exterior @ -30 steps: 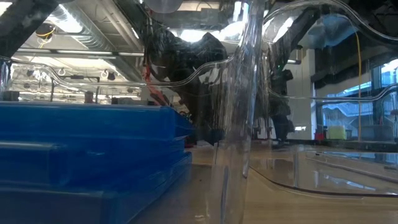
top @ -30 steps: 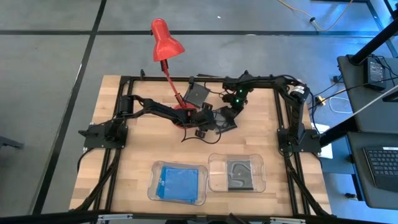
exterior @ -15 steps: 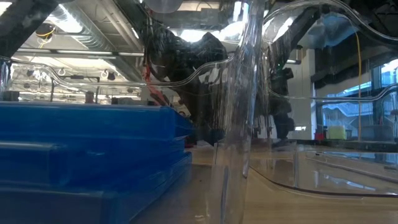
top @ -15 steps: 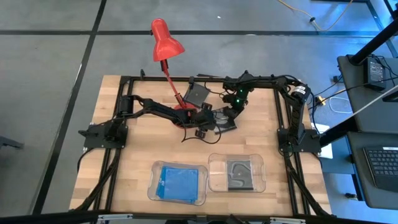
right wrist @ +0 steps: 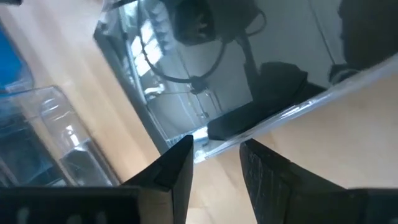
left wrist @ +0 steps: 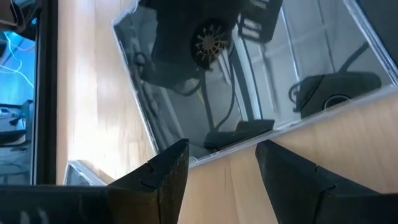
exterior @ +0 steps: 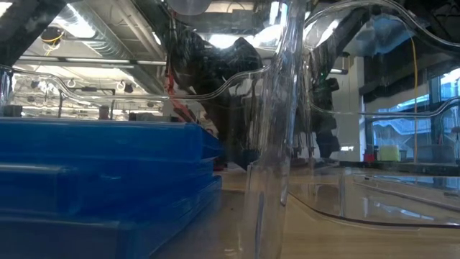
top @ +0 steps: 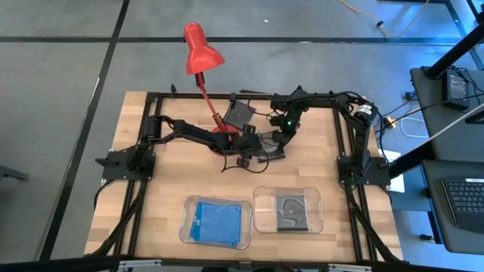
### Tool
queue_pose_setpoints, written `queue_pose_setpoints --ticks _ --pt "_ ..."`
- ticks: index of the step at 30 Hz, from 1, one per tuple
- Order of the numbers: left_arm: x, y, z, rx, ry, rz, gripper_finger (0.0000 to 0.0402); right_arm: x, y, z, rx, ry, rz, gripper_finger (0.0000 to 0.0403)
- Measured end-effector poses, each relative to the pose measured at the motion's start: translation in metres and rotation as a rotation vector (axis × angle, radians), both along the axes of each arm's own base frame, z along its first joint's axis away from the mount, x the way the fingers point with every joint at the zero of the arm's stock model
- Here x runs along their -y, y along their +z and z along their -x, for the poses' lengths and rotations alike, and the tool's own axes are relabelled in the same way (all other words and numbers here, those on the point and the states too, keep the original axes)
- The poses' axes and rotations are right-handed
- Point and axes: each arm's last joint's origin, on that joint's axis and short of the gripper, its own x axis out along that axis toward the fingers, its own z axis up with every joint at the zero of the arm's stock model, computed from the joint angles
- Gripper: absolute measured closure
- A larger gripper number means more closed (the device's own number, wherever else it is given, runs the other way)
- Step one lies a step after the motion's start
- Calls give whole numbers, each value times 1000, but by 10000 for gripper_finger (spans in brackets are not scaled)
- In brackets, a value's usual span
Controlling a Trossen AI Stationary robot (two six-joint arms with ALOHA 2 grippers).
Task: Pick & place jewel cases by type
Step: Put the right black cd case into the right transparent bin
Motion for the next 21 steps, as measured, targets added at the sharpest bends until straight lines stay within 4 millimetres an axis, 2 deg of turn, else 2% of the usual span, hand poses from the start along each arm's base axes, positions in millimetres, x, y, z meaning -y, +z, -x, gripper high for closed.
queue_pose_setpoints --ticks 15,21 --pt "0 -1 1 -19 -5 -6 215 -19 2 -9 19 84 -17 270" --pt "0 -1 2 -21 6 -1 217 -31 24 -10 93 127 4 270"
